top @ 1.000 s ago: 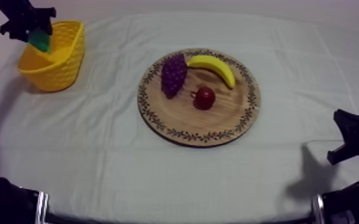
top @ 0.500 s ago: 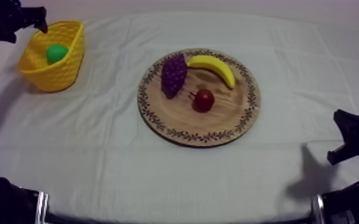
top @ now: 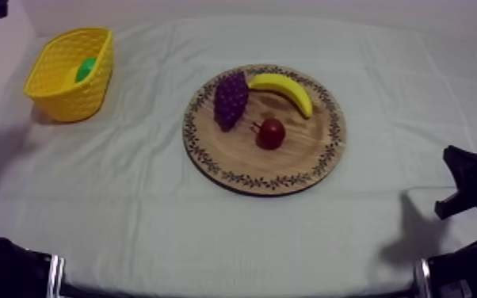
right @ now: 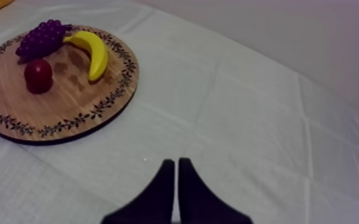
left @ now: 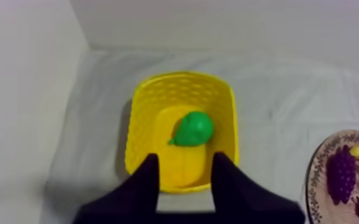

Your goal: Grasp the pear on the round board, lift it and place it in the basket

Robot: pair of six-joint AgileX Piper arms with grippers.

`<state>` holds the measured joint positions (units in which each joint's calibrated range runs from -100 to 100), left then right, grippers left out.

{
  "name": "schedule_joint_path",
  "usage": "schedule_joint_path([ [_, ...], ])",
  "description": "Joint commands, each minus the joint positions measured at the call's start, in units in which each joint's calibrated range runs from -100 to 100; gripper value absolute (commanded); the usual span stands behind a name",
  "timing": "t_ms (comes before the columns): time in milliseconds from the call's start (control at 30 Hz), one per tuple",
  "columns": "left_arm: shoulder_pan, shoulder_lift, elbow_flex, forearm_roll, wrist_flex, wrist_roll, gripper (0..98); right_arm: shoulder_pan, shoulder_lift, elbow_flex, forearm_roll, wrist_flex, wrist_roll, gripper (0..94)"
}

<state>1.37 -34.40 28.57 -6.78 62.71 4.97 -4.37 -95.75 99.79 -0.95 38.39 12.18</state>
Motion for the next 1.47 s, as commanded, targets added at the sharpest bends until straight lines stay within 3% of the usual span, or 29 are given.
schedule_joint_path([
  [0,-0.04,-13.02,6.01,0.00,-1.67,-0.11,22.9,0.00,-0.01,-0.01,0.00,0.00,0.01,0.3],
  [267,0.87,-31.48,22.71,-0.01,-12.17,-0.03,3.4,0.00,-0.01,-0.01,0.00,0.00,0.01,0.3],
  [467,0.97,-43.89,38.90,-0.08,-22.83,0.07,0.5,0.00,-0.01,-0.01,0.00,0.00,0.01,0.3],
  [667,1.07,-53.56,55.71,-0.06,-31.52,2.97,0.1,0.00,-0.01,-0.01,0.00,0.00,-0.02,0.3],
  [933,2.30,-63.23,68.29,-0.04,-34.64,2.76,0.0,0.00,-0.01,-0.01,0.00,0.00,0.01,0.3],
  [1300,2.64,-65.55,71.26,2.95,-33.13,-5.87,0.0,0.00,-0.01,-0.01,0.00,0.00,0.01,0.3],
  [1433,2.65,-65.59,71.30,3.25,-32.70,-6.23,0.0,0.00,-0.01,-0.01,0.00,0.00,0.01,0.3],
])
